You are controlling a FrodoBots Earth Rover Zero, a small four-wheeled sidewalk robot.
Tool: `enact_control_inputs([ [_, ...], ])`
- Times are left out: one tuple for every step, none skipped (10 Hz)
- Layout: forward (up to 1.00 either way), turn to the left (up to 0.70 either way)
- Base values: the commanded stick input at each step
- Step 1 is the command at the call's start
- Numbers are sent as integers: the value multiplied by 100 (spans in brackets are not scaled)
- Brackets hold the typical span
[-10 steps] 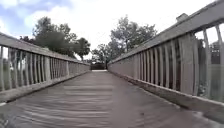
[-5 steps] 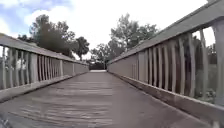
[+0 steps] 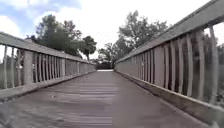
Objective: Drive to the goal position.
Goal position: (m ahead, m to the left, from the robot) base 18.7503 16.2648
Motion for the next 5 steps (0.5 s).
enact_control_inputs([
  [100, 0],
  [100, 0],
  [100, 0],
  [100, 0],
  [100, 0],
])
